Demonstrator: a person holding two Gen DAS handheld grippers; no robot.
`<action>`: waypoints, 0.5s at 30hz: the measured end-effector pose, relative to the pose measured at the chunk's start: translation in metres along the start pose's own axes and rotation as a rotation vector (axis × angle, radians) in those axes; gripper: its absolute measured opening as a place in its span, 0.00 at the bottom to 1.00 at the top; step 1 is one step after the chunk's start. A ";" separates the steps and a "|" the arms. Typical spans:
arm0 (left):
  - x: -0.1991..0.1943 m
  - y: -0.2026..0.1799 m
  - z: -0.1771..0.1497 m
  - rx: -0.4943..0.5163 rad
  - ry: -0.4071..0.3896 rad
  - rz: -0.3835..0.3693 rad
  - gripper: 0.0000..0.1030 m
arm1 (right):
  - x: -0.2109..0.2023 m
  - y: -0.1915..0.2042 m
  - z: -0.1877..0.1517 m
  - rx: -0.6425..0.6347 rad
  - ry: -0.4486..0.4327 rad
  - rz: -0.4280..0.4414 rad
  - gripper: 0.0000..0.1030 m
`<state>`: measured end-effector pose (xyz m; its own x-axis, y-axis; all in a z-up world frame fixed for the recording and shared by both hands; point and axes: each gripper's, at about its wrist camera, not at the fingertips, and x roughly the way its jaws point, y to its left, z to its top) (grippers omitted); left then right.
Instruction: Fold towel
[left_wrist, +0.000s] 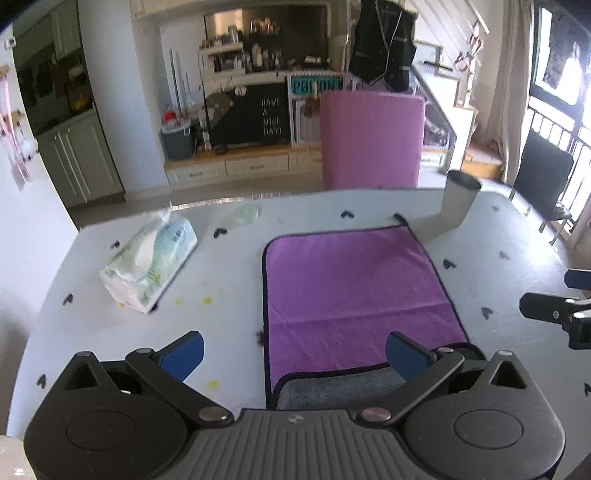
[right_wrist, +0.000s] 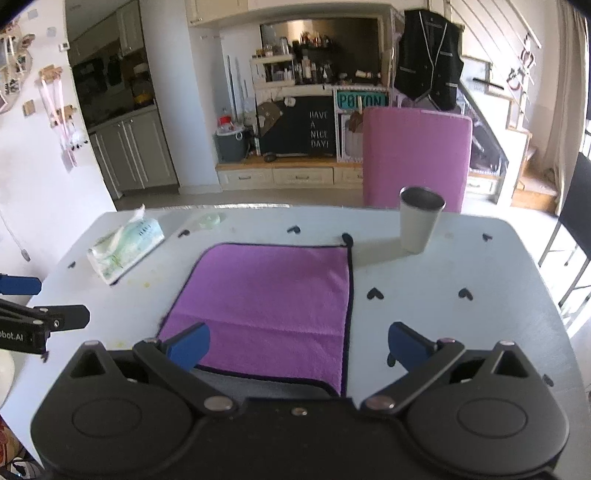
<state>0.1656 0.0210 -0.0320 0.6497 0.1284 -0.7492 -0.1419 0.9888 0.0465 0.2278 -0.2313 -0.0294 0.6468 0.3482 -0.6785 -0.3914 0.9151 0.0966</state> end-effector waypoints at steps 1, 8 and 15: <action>0.008 0.001 0.000 -0.007 0.012 -0.001 1.00 | 0.006 -0.001 -0.001 0.002 0.010 0.001 1.00; 0.047 0.003 0.000 -0.017 0.079 -0.002 1.00 | 0.047 -0.007 -0.010 0.011 0.091 0.006 1.00; 0.075 0.004 -0.008 -0.015 0.138 0.000 1.00 | 0.081 -0.014 -0.017 0.038 0.164 0.018 1.00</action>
<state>0.2077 0.0336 -0.0931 0.5408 0.1155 -0.8332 -0.1535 0.9874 0.0373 0.2750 -0.2188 -0.0980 0.5230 0.3297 -0.7860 -0.3746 0.9172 0.1355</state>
